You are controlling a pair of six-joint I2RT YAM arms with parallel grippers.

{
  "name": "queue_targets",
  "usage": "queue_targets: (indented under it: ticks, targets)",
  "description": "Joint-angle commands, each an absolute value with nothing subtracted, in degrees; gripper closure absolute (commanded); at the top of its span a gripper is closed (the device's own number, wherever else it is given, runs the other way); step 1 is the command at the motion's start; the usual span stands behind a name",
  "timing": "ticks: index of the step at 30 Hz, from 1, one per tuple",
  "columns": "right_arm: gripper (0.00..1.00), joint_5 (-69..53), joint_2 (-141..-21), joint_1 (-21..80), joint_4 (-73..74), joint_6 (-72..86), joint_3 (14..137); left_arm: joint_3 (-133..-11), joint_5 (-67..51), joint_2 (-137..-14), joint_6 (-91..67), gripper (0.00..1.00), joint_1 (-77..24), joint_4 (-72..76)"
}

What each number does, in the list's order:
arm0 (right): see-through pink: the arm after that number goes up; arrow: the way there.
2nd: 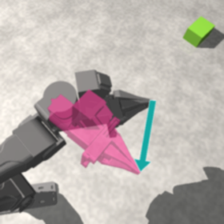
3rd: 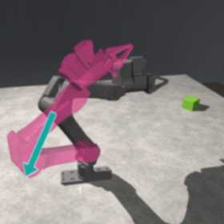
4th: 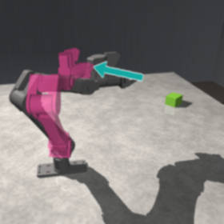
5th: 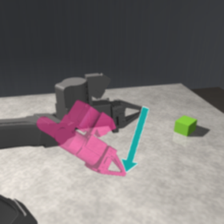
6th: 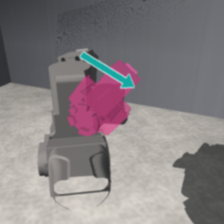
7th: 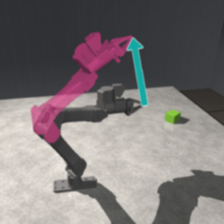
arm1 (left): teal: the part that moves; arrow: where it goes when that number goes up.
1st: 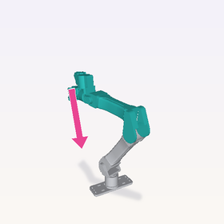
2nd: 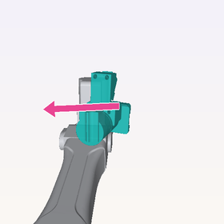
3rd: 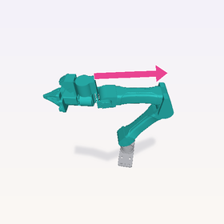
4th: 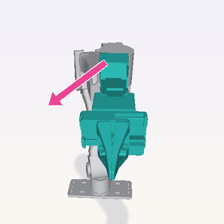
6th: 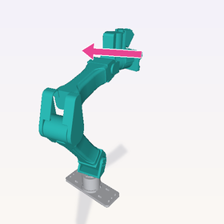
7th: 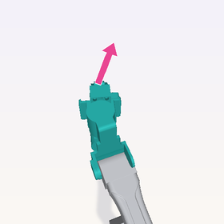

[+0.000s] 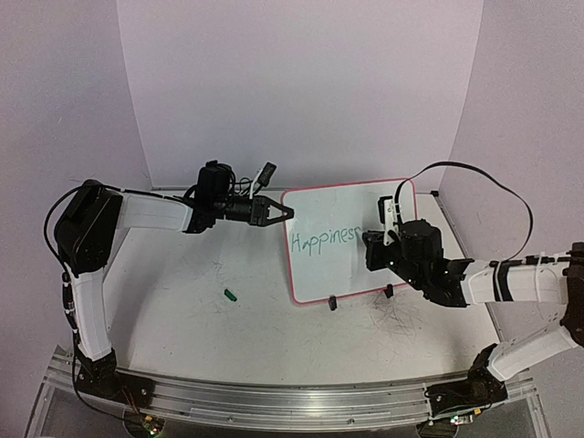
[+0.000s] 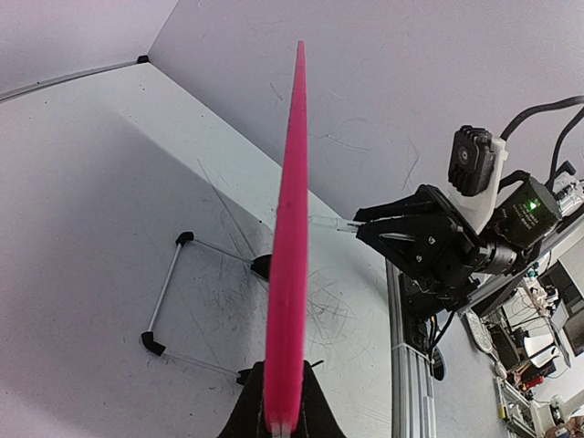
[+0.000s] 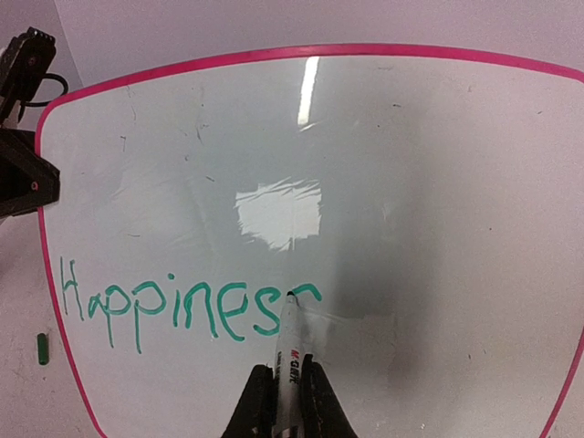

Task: Write a sentence on the whiteboard

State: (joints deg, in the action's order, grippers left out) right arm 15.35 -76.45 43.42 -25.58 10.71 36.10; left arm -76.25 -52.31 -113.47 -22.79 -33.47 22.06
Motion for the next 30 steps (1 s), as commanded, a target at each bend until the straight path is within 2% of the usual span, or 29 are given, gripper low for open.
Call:
queue_targets:
  ticks: [1,13,30]
  targets:
    - [1.0,16.0,-74.6,43.2,-24.3,11.5,35.9,-76.2,-52.6,-112.9,-21.6,1.0,-35.6,20.5]
    - [1.0,18.1,-73.2,43.2,-23.1,11.9,34.9,-76.2,-52.6,-113.0,-21.6,1.0,-35.6,20.5]
    - [1.0,15.1,-73.7,43.2,-22.1,12.7,34.6,-76.3,-52.6,-113.1,-21.7,1.0,-35.7,20.5]
